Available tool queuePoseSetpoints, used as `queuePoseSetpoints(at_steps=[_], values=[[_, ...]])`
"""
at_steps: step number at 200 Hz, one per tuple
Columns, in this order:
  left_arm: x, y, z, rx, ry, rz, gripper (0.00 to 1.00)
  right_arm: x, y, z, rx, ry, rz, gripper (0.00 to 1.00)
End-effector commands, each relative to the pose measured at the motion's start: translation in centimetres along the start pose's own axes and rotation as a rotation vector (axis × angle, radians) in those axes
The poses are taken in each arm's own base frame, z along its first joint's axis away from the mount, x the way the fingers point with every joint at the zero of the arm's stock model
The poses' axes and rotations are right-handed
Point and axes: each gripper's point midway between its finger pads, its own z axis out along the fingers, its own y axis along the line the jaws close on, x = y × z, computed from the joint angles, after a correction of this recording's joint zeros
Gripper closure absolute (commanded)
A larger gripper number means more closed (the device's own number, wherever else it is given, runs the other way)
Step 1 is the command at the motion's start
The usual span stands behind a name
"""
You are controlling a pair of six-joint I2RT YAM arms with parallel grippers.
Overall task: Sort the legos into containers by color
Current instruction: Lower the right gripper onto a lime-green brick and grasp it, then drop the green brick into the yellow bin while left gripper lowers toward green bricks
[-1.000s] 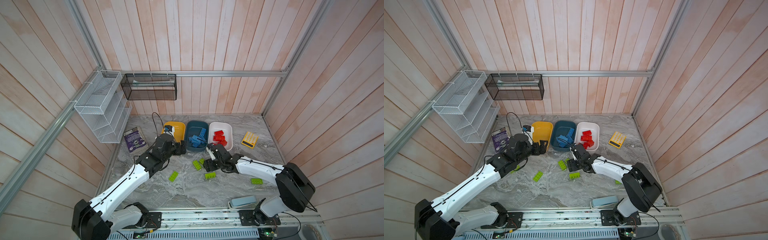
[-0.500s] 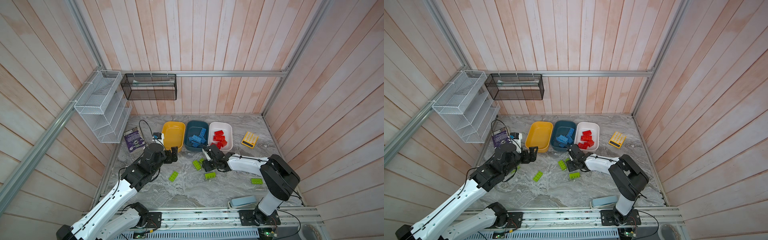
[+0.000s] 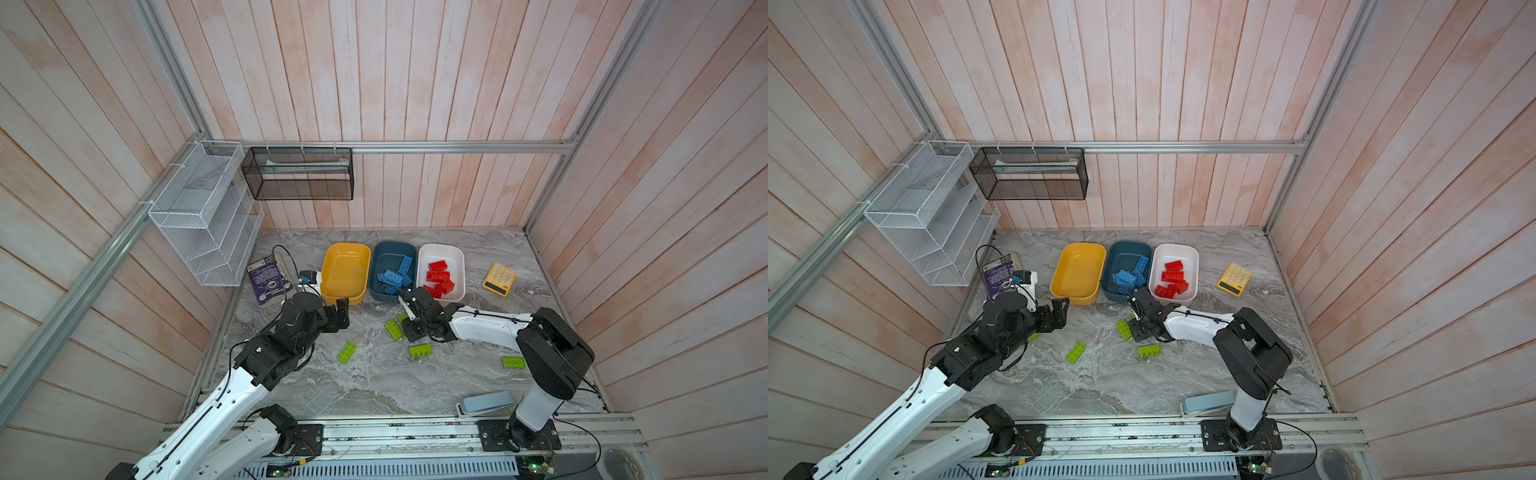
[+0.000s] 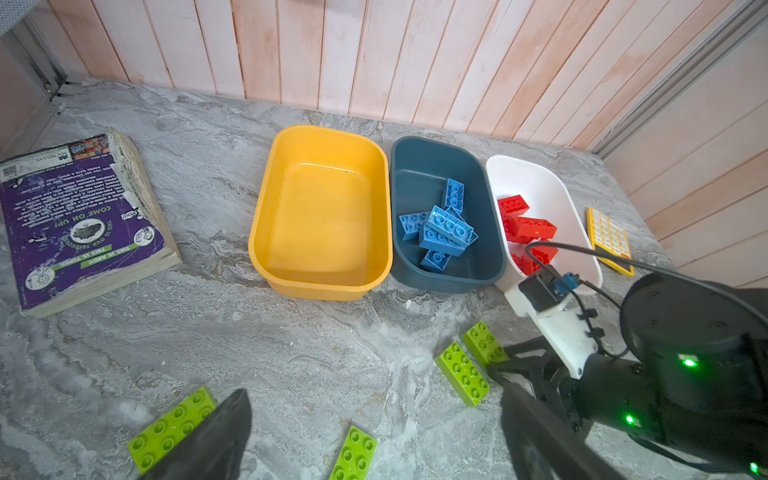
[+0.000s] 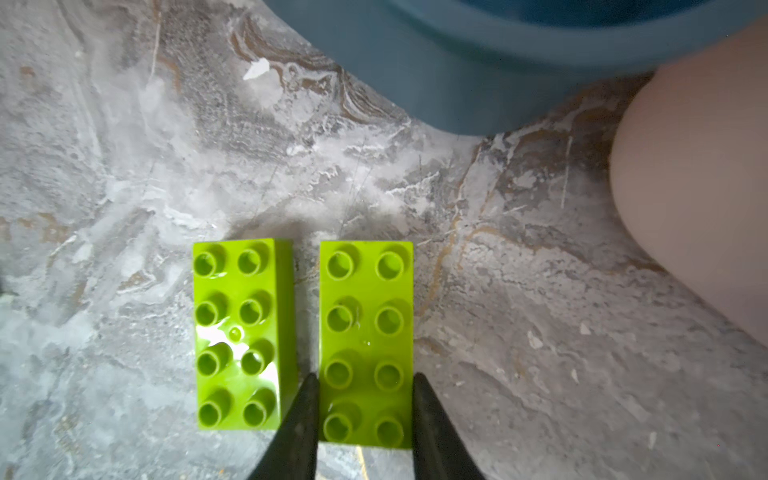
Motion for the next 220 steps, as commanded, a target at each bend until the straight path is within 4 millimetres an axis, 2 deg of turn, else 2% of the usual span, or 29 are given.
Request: queuePoseSetpoints(at_steps=[1, 30, 51, 57, 72, 94, 151, 183, 200, 209, 220], values=[[0.5, 0.9, -0.1, -0.032, -0.005, -0.009, 0.05, -2.6, 1.6, -2.7, -0.035, -0.059, -0.01, 0.73], [0.8, 2.1, -0.6, -0.067, -0.051, -0.052, 0.05, -5.3, 4.3, -5.0, -0.107, -0.088, -0.04, 0.73], [1.2, 2.5, -1.1, -0.052, -0.08, -0.092, 0.05, -7.2, 6.2, -5.9, -0.164, -0.103, -0.059, 0.73], [1.5, 2.5, -1.1, -0.044, -0.081, -0.104, 0.05, -8.8, 7.0, -6.7, -0.188, -0.135, -0.061, 0.73], [2.4, 2.5, -1.0, -0.029, -0.066, -0.123, 0.05, -10.5, 7.8, -6.7, -0.208, -0.15, -0.071, 0.73], [4.5, 2.6, -0.2, -0.014, -0.013, -0.156, 0.05, -13.4, 8.8, -5.9, -0.21, -0.173, -0.093, 0.73], [9.4, 2.6, 2.1, 0.026, 0.079, -0.24, 0.07, -19.7, 11.6, -1.7, -0.232, -0.194, -0.11, 0.73], [11.8, 3.0, 2.9, 0.013, 0.14, -0.235, 0.07, -21.4, 12.3, 0.7, -0.231, -0.183, -0.101, 0.71], [12.6, 3.1, 3.1, 0.008, 0.166, -0.233, 0.08, -22.1, 12.5, 1.0, -0.23, -0.194, -0.094, 0.68], [12.9, 3.1, 3.2, 0.009, 0.177, -0.231, 0.08, -22.3, 12.4, 1.0, -0.233, -0.198, -0.088, 0.65], [13.4, 3.1, 3.3, 0.009, 0.192, -0.229, 0.08, -22.5, 12.4, 0.8, -0.239, -0.204, -0.08, 0.53]])
